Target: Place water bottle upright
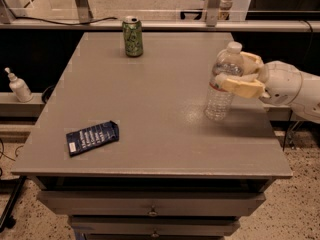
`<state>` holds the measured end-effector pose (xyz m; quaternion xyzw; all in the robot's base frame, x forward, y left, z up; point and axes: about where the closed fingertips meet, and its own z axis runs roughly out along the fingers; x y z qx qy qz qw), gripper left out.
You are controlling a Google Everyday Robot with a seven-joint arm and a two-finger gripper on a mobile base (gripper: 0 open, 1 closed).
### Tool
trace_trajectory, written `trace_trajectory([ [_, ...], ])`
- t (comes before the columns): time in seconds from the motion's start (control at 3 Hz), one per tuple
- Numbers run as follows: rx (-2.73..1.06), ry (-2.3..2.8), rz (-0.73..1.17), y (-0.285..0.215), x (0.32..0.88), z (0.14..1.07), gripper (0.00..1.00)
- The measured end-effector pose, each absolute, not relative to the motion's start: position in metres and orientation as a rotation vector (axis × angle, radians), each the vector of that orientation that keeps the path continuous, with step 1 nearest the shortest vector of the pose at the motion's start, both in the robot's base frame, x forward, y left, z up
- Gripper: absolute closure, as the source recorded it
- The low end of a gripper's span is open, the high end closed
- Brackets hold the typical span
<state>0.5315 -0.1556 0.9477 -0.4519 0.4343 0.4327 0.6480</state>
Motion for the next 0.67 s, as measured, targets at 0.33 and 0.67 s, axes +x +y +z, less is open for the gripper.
trace_trajectory([
  [0.33,-1.027,0.987,0.984,-0.1556,0.5315,0.9481,0.12],
  [0.67,-1.046,0.971,1.001,-0.1579,0.5280,0.9475,0.00],
])
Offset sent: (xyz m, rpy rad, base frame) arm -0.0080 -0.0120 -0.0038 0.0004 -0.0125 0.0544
